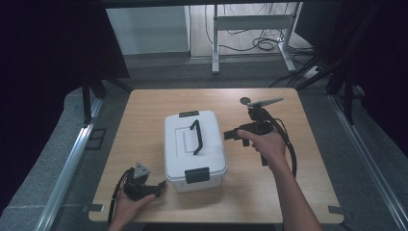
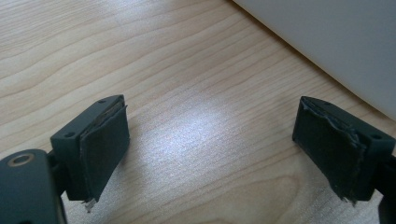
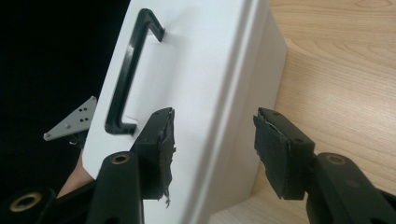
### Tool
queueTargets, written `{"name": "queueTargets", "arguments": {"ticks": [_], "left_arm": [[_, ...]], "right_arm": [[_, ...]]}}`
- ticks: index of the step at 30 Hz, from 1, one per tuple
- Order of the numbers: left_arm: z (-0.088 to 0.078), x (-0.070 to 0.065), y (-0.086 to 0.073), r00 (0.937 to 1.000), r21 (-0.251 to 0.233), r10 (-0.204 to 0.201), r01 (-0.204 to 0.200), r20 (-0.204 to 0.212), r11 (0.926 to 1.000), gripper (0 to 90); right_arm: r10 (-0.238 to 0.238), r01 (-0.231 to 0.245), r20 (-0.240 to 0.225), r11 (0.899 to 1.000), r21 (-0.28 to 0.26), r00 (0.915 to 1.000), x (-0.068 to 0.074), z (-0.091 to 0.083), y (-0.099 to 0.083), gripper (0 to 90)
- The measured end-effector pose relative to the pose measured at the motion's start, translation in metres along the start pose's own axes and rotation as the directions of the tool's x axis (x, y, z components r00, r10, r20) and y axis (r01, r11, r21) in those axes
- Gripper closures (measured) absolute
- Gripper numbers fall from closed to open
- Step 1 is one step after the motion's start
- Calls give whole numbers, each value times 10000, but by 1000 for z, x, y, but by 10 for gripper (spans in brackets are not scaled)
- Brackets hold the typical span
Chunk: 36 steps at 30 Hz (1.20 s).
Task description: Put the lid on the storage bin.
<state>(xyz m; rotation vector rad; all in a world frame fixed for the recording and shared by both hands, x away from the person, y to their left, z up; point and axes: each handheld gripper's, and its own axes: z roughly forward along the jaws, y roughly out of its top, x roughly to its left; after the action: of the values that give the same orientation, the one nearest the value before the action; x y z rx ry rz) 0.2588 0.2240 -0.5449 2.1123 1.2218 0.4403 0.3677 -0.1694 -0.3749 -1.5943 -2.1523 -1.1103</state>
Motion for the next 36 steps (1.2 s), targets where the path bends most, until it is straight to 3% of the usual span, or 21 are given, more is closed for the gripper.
{"name": "queueTargets", "arguments": {"ticks": [6, 14, 19, 29, 36], "left_arm": [[0, 0, 0, 10000, -33, -14, 14, -9, 10000, 108], [0, 0, 0, 10000, -59, -54, 54, -22, 10000, 110], [0, 0, 0, 10000, -58, -69, 69, -6, 10000, 110], [0, 0, 0, 10000, -41, -50, 50, -9, 10000, 111], [0, 0, 0, 10000, -48, -72, 71, -29, 10000, 114]], "right_arm": [[-80, 76, -130, 9996, -274, 9999, -19, -7, -16, 469], [202, -226, -366, 9976, -659, 9991, -59, -18, -53, 468], [222, -267, -511, 9958, -880, 9984, -77, -19, -74, 463], [-61, -8, -670, 9946, -1034, 9977, -93, -17, -98, 444], [-199, 131, -764, 9960, -884, 9969, -98, -10, -102, 438]]}}
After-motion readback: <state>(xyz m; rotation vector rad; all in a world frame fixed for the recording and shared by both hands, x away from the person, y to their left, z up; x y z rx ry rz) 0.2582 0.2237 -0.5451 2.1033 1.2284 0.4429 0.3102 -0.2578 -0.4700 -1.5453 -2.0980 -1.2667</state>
